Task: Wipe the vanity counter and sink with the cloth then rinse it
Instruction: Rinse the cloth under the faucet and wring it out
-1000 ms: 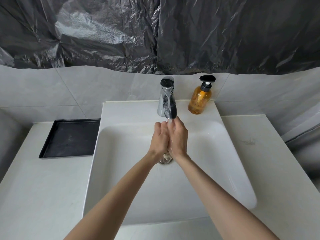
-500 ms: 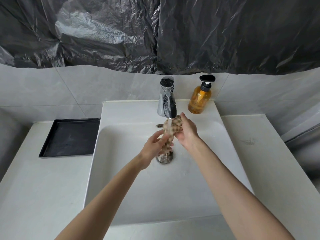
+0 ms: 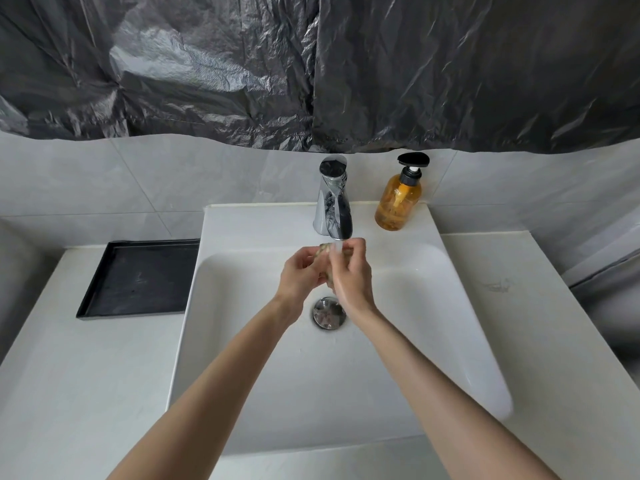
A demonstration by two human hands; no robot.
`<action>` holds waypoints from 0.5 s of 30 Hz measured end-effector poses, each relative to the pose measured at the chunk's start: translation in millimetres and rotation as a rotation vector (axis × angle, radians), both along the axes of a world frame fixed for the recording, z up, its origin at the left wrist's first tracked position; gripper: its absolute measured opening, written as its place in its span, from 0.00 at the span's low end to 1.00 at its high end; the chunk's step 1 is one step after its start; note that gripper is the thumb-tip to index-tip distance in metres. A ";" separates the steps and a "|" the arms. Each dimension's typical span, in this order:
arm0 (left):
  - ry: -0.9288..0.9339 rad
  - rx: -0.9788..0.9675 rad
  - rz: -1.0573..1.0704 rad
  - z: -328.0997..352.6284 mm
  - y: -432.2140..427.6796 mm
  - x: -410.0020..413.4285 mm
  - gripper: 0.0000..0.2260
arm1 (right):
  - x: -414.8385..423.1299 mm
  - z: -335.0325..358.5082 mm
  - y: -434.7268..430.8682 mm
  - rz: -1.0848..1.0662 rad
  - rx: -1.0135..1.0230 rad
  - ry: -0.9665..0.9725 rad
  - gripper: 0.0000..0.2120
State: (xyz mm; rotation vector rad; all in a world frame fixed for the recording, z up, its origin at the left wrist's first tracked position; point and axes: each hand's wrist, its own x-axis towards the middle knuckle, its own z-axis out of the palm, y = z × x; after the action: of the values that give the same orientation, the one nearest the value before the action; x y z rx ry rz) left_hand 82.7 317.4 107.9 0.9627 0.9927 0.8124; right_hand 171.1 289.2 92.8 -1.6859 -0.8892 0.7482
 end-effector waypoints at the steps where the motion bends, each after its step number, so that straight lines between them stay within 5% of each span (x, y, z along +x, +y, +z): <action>1: 0.008 -0.008 0.017 -0.7 1.1 -0.3 0.07 | -3.3 2.4 1.3 -0.007 0.010 -0.032 0.07; 9: 0.070 -0.012 0.011 1.6 10.5 -1.1 0.06 | -2.9 7.1 25.3 -0.126 -0.157 0.033 0.16; 12: 0.057 -0.003 -0.024 1.2 10.6 -4.4 0.03 | 7.0 4.8 35.9 -0.123 -0.248 0.359 0.21; 15: 0.037 -0.032 -0.089 -1.9 7.8 -11.3 0.12 | 25.7 19.9 29.8 -0.035 -0.285 0.742 0.19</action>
State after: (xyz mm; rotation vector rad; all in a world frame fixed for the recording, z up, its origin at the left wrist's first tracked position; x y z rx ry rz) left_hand 71.4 325.1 105.9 0.9900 0.9846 0.7046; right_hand 196.7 319.0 112.6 -1.4710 -0.2365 1.4001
